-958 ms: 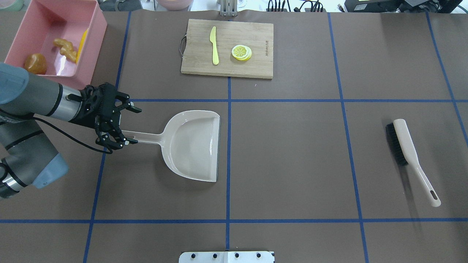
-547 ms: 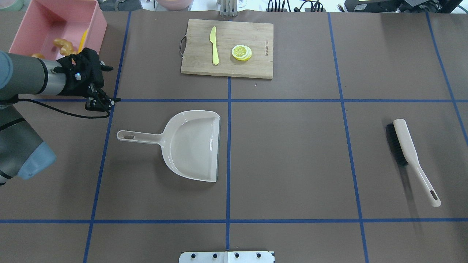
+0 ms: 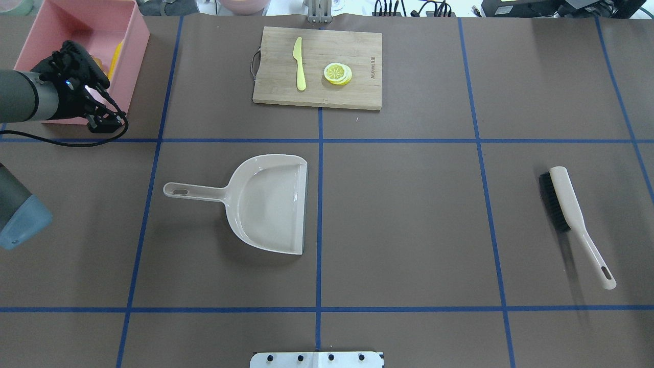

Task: Sweep and dump trash into bin

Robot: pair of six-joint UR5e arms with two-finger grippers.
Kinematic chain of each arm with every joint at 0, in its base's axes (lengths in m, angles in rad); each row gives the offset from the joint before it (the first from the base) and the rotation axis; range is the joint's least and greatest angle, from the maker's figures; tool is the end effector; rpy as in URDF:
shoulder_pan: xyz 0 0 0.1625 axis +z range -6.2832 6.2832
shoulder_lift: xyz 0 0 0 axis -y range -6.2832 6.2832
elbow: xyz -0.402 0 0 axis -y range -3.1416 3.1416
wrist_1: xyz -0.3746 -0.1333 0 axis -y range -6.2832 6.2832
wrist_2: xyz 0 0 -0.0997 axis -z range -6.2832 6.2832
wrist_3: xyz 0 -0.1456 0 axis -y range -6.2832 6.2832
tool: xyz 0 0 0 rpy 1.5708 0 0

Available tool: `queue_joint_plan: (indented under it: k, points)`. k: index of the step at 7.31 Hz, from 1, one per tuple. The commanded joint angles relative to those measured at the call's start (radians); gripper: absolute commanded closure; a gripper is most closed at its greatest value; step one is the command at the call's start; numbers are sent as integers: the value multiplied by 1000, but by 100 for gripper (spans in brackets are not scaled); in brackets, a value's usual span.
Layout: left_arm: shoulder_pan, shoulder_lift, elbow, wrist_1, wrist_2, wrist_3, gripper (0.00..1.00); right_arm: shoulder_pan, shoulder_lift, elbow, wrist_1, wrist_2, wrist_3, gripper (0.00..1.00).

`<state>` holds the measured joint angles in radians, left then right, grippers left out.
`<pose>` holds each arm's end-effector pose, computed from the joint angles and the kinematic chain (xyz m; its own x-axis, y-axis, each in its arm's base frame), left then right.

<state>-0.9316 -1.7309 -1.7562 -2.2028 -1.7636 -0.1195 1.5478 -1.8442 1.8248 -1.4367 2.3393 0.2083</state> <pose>0.2678 -0.5370 0.4297 0.7278 0.6544 -0.2052 -0.2485 0.5305 0.8104 0.0234 -0.3776 0.6494 0.7062 0.1114 0.6992 -0.1259 0.9916 -0.0308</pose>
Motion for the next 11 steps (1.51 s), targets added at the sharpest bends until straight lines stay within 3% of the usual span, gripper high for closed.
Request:
queue_joint_plan:
  k: [1, 2, 6, 7, 9, 11]
  points:
    - [-199, 17, 9, 172, -378, -88, 2, -2, 0, 2, -1, -12, -3, 0]
    - [-322, 19, 9, 275, -552, -78, 2, -3, -1, -4, -1, -34, -3, 0]
    - [-494, 195, 7, 285, -574, -78, 2, -5, 0, -4, -1, -38, -3, 0]
    - [-512, 253, -34, 285, -568, -83, 2, -5, 2, 4, 1, -32, -16, 0]
    - [-538, 302, 7, 346, -570, -4, 2, -5, 2, 2, 6, -29, -127, 0]
    - [-610, 343, -5, 626, -560, 215, 2, -5, 0, -4, 6, -31, -129, 0]
